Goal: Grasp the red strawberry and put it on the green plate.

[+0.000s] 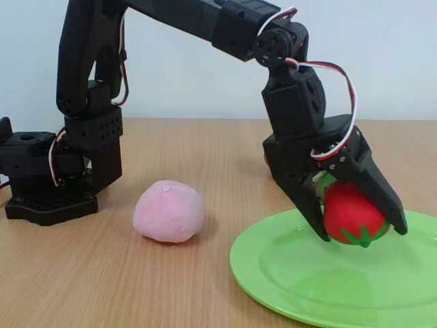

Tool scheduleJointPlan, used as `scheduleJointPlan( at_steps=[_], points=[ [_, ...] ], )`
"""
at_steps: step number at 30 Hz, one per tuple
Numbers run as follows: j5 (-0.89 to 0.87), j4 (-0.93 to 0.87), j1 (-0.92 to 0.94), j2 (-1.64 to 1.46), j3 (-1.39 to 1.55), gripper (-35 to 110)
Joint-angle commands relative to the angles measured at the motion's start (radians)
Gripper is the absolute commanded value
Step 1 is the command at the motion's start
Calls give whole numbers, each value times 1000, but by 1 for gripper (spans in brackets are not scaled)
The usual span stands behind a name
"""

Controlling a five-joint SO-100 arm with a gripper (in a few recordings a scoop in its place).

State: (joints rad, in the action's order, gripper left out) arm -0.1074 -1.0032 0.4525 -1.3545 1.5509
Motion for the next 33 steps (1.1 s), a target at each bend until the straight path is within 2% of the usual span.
scheduleJointPlan(
  at_steps=[1, 11, 19, 28, 31, 33],
  points=[
    [5, -26, 5, -9, -26, 40],
    [12, -26, 29, 67, -69, 39],
    [20, -41, 23, 8, -55, 39],
    [-20, -60, -34, -313, 25, 36],
    [-26, -38, -83, -485, 132, 31],
    [17, 28, -124, -612, 244, 19]
  ],
)
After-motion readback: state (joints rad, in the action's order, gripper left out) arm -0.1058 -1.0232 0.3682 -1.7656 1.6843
